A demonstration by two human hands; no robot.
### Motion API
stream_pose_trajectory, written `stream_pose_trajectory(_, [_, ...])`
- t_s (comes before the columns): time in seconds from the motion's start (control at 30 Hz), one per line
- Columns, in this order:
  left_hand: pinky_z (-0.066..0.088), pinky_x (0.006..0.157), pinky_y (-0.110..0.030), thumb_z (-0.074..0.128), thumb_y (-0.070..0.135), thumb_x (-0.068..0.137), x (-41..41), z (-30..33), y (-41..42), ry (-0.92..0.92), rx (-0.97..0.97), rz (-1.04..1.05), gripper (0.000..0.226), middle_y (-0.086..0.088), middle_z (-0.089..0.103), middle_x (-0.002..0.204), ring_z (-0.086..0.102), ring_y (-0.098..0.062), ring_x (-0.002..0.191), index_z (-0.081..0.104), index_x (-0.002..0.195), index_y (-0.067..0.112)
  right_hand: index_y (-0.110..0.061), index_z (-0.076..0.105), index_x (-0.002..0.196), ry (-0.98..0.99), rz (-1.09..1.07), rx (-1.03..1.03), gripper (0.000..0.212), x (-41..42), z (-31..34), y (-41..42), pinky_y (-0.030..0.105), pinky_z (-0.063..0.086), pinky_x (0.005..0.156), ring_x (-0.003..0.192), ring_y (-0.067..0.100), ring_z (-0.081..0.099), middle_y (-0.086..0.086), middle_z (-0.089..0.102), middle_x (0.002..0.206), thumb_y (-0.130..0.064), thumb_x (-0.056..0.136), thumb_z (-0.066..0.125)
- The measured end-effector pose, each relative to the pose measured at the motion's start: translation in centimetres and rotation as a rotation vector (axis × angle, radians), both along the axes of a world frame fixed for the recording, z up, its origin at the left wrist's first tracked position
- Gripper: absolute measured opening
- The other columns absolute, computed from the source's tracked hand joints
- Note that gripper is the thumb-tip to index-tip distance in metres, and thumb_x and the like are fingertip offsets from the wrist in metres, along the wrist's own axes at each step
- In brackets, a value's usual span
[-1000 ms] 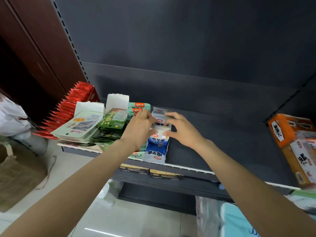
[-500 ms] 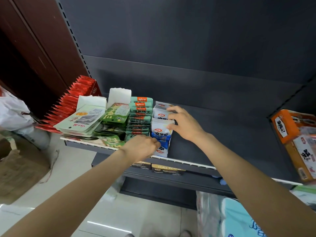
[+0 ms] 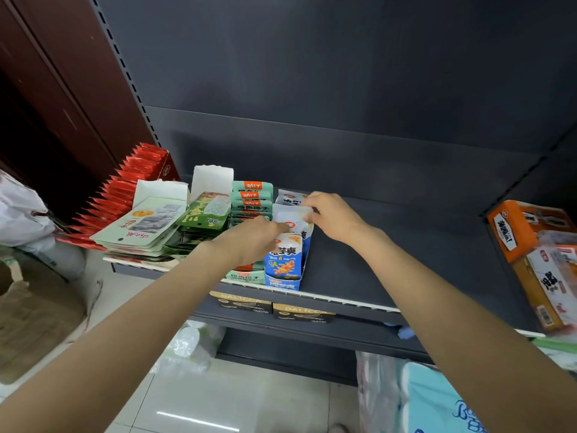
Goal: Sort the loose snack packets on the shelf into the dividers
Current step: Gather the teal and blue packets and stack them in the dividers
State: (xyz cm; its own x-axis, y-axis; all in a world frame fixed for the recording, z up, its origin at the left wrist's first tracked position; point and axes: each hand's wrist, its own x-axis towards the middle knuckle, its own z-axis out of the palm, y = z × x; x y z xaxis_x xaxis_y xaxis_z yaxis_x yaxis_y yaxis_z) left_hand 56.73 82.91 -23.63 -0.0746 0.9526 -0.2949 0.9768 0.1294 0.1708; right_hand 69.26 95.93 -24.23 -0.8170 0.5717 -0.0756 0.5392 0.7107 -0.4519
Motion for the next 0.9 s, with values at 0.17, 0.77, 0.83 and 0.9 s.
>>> stream_pose_trajectory(0.17, [0.045,0.079,-0.036,0.051,0.009,0.094,0.2,-0.2,0.2,-0.169,-0.026,0.12,0.031,-0.016,0.058,0.113,0.056,-0.028,0.099,0.04,0.123,0.014,-0.009,0.06,0.108,0.092,-0.047,-0.003,0.019,0.2,-0.9,-1.5,0.033,0.043,0.079,0.101,0.024,0.054,0.004,0.057,0.112,-0.006,0.092,0.052])
stream_pose_trajectory(0.77, [0.014,0.084,0.006,0.055,-0.015,0.08,3.8,-4.4,-1.4,-0.667,0.404,0.383,0.106,0.0,-0.024,0.155,-0.011,-0.003,0.139,-0.02,0.146,0.021,-0.028,-0.019,0.146,0.278,-0.186,-0.504,0.098,1.3,-4.7,-7.2,0.02,0.031,0.103,0.142,0.012,0.021,-0.007,-0.005,0.158,0.004,0.087,0.051])
stream_pose_trajectory(0.83, [0.025,0.085,0.0,0.059,-0.01,0.081,3.5,-4.3,-1.4,-0.643,0.369,0.327,0.108,-0.002,-0.028,0.154,0.011,-0.015,0.144,-0.019,0.146,0.027,-0.027,-0.014,0.148,0.279,-0.175,-0.463,0.099,1.5,-4.8,-6.9,0.028,0.031,0.11,0.143,0.013,0.02,-0.006,-0.005,0.158,0.0,0.085,0.058])
stream_pose_trajectory(0.9, [0.041,0.08,-0.013,0.064,-0.003,0.081,3.2,-4.4,-1.9,-0.463,0.352,0.258,0.105,-0.004,-0.029,0.153,0.044,-0.025,0.129,-0.011,0.148,0.029,-0.028,-0.006,0.149,0.326,-0.211,-0.447,0.1,1.7,-4.9,-6.4,0.035,0.036,0.11,0.139,0.014,0.029,-0.002,0.015,0.156,-0.003,0.083,0.064])
